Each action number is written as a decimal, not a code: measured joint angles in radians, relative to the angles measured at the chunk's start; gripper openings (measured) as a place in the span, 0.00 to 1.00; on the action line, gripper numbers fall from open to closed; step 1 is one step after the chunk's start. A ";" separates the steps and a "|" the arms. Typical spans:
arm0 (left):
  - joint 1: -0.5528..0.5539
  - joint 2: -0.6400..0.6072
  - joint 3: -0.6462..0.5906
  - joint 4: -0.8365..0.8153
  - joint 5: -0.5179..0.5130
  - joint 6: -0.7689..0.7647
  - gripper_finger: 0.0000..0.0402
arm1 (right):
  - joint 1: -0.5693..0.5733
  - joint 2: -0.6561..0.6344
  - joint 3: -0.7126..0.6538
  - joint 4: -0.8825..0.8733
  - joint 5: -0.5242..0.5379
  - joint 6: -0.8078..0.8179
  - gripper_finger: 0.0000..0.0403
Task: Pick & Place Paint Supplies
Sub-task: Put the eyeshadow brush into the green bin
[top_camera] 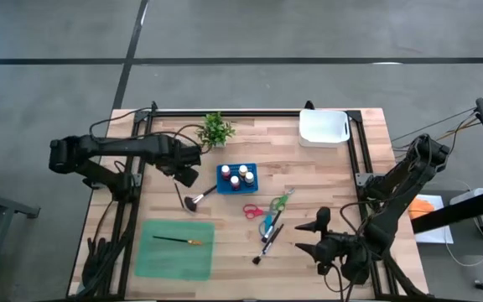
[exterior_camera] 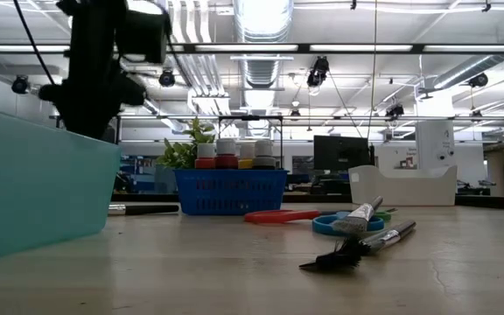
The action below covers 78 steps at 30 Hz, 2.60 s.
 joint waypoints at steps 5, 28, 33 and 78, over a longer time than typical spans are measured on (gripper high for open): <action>0.019 0.000 -0.092 0.031 -0.001 -0.096 0.33 | 0.000 -0.024 0.000 0.000 -0.001 0.001 0.63; 0.040 0.000 -0.284 0.289 -0.018 -0.324 0.27 | 0.005 -0.022 -0.005 0.002 -0.035 0.010 0.63; 0.055 0.000 -0.336 0.385 -0.016 -0.352 0.27 | 0.005 -0.022 -0.006 0.002 -0.035 0.008 0.63; 0.098 -0.019 -0.129 0.510 0.087 0.135 0.00 | 0.005 -0.021 -0.042 -0.006 -0.053 0.042 0.63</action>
